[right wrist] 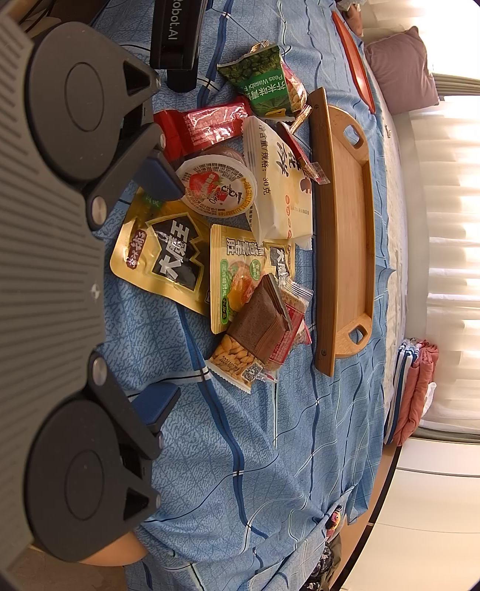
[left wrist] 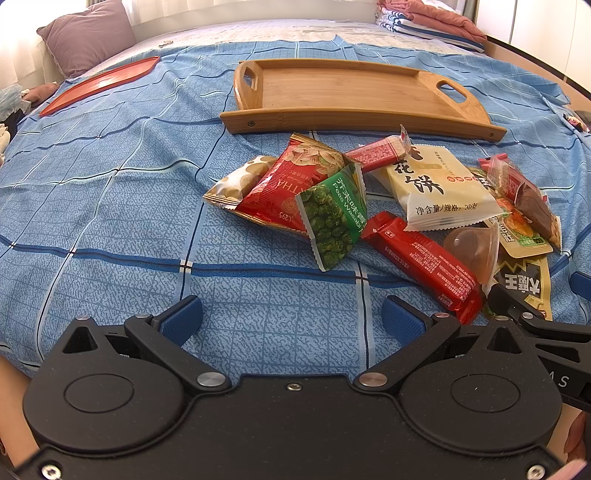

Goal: Organize snacks

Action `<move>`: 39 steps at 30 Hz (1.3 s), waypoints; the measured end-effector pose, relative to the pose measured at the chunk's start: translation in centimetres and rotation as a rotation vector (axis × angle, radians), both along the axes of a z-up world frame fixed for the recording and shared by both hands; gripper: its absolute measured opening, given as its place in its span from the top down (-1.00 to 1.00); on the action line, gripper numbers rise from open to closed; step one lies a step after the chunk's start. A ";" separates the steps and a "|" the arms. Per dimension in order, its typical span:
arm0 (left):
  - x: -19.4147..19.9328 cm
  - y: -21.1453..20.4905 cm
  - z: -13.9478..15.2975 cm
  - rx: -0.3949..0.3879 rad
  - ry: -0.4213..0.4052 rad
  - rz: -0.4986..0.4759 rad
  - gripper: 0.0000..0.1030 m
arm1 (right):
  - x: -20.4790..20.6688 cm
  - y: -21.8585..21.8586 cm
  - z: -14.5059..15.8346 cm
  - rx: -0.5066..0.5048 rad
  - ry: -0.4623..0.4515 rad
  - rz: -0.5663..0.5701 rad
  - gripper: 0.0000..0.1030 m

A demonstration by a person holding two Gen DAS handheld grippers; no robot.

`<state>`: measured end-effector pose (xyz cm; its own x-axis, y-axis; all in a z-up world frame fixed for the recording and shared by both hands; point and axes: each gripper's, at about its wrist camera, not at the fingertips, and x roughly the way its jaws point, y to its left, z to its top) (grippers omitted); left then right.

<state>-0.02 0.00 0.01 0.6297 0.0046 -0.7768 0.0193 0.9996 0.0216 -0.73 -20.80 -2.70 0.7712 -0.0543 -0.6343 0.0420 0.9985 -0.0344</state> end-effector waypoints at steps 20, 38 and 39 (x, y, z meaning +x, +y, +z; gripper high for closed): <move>0.0 0.0 0.0 0.001 0.000 0.000 -1.00 | 0.0 0.0 -0.1 -0.001 -0.002 0.001 -1.00; -0.8 -0.2 0.1 0.017 -0.044 -0.020 -1.00 | -0.4 -0.3 -0.3 0.013 -0.022 0.020 -1.00; -0.9 -0.2 0.0 0.019 -0.056 -0.030 -1.00 | -0.8 -0.3 -0.2 0.008 -0.033 0.020 -1.00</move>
